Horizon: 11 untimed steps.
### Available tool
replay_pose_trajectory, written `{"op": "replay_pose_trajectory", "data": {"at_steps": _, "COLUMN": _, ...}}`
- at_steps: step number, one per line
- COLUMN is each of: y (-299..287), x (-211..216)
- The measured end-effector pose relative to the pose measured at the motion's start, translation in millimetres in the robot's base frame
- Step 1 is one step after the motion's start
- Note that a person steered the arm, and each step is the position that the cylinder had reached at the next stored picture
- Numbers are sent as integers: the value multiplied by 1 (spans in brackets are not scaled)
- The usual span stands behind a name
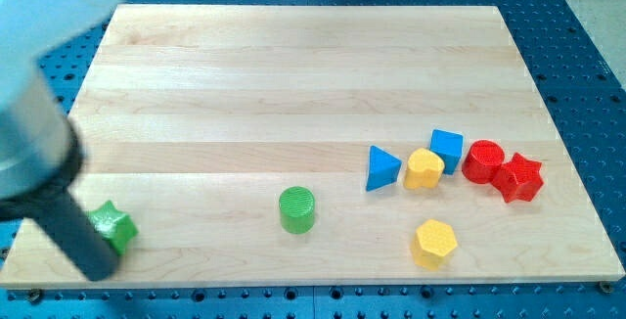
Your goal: Push the green circle into the green star
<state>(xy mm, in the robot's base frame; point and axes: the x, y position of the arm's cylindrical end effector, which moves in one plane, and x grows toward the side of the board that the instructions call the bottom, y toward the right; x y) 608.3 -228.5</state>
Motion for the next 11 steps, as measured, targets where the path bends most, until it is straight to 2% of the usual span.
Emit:
{"op": "replay_pose_trajectory", "data": {"at_steps": 2, "y": 86, "x": 8}}
{"op": "replay_pose_trajectory", "data": {"at_steps": 3, "y": 190, "x": 8}}
{"op": "replay_pose_trajectory", "data": {"at_steps": 4, "y": 224, "x": -14}}
{"op": "replay_pose_trajectory", "data": {"at_steps": 5, "y": 220, "x": -36}}
{"op": "replay_pose_trajectory", "data": {"at_steps": 6, "y": 270, "x": -35}}
{"op": "replay_pose_trajectory", "data": {"at_steps": 7, "y": 244, "x": -63}}
{"op": "replay_pose_trajectory", "data": {"at_steps": 8, "y": 163, "x": -63}}
{"op": "replay_pose_trajectory", "data": {"at_steps": 9, "y": 136, "x": -70}}
{"op": "replay_pose_trajectory", "data": {"at_steps": 10, "y": 154, "x": -101}}
{"op": "replay_pose_trajectory", "data": {"at_steps": 11, "y": 80, "x": -99}}
